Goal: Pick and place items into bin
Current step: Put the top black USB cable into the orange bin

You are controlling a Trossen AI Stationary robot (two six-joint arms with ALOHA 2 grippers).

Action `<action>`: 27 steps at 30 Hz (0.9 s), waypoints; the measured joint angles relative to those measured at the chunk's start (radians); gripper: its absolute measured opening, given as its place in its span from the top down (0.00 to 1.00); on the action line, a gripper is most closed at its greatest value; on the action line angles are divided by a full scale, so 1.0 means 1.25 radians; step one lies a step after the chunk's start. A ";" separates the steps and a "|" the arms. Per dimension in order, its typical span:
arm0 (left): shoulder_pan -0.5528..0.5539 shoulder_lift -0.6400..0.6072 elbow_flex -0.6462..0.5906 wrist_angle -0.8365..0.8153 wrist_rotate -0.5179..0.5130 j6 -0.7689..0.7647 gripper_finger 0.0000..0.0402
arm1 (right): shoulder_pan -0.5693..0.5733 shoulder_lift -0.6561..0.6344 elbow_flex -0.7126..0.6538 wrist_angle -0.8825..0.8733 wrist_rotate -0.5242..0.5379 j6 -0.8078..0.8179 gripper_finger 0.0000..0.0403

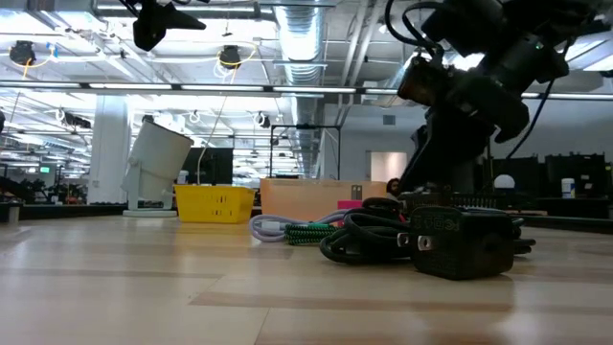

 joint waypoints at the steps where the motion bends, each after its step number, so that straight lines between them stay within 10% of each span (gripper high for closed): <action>1: 0.000 0.000 0.000 0.000 0.000 0.000 0.53 | 0.000 0.000 0.002 0.001 -0.006 -0.001 0.70; 27: 0.000 0.000 0.000 -0.001 0.005 -0.019 0.53 | -0.010 0.061 0.003 0.063 -0.049 -0.013 0.60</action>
